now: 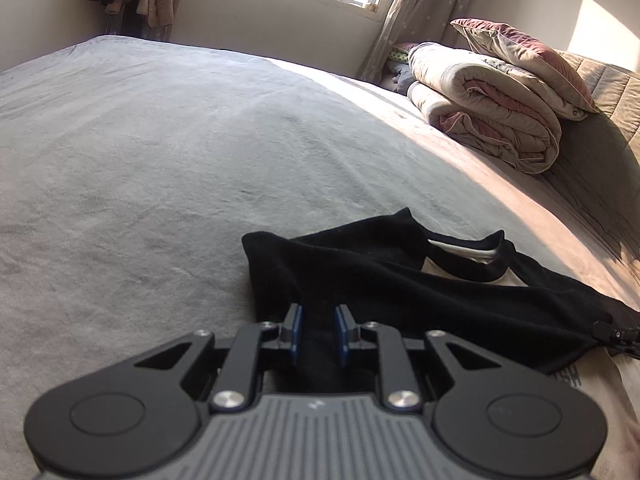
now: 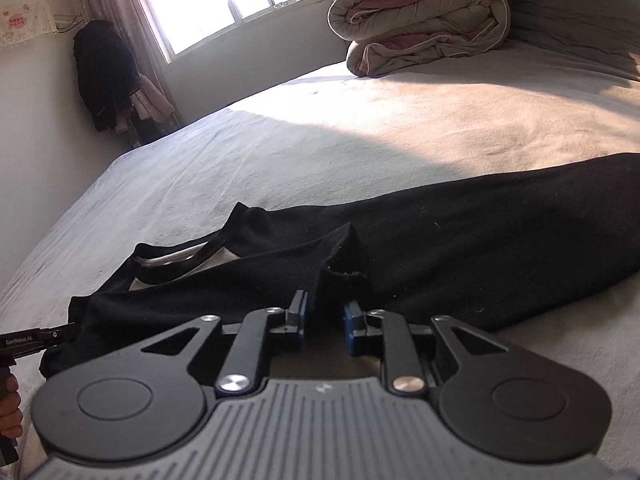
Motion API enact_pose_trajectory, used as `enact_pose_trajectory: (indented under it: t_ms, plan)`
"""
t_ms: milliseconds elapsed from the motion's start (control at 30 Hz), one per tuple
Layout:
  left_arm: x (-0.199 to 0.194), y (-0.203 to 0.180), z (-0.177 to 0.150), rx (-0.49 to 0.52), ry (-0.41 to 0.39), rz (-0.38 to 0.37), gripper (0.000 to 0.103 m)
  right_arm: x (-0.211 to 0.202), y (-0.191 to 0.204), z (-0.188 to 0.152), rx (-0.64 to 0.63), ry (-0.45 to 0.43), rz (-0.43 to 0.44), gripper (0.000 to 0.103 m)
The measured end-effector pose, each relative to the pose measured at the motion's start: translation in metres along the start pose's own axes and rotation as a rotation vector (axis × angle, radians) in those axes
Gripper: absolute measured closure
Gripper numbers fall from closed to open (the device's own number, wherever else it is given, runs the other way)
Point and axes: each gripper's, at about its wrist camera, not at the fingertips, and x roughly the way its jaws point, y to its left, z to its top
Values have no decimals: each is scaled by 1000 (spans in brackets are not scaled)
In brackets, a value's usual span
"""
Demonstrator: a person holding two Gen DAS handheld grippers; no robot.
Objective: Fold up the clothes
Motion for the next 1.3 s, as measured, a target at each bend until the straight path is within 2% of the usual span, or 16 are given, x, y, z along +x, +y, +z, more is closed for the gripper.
enact_pose_trajectory:
  t_ms: [33,67,167,400,433,467,567,733,933,1033,1100,1200,1233,1267,1300]
  plan:
    - [-1,0,2,1,-7,5,84,-4,-1,3,-7,-18,-5,55]
    - [-2,0,4,-3,-13,7,84,-8,-2,7,-17,-34,-9,53]
    - [-1,0,8,-17,-26,9,83,-4,-5,21,-59,-47,-20,53]
    - [9,-13,3,19,-33,20,84,43,6,37,-187,28,-19,54]
    - [11,-15,0,33,-33,26,83,50,9,34,-213,42,-24,61]
    - [11,-16,-2,46,-37,31,83,57,12,31,-244,54,-34,77]
    - [12,-19,-5,74,-48,41,84,62,17,22,-329,39,-76,100]
    - [10,-17,-8,76,-56,34,83,45,17,25,-324,-122,-129,101]
    - [7,-23,-3,102,-48,48,83,54,16,24,-347,-106,-165,101]
    - [4,-27,6,105,-64,27,83,54,16,26,-346,-63,-139,99]
    - [4,-32,14,131,-70,18,80,53,17,30,-356,-42,-124,89]
    - [12,-40,26,218,-59,32,70,50,27,38,-393,-22,-68,85]
    - [17,-41,30,244,-45,26,69,51,32,39,-410,-10,-37,75]
    - [22,-42,32,268,-29,26,68,52,38,40,-430,2,-1,60]
    - [28,-44,35,291,-14,27,68,54,44,41,-451,14,35,56]
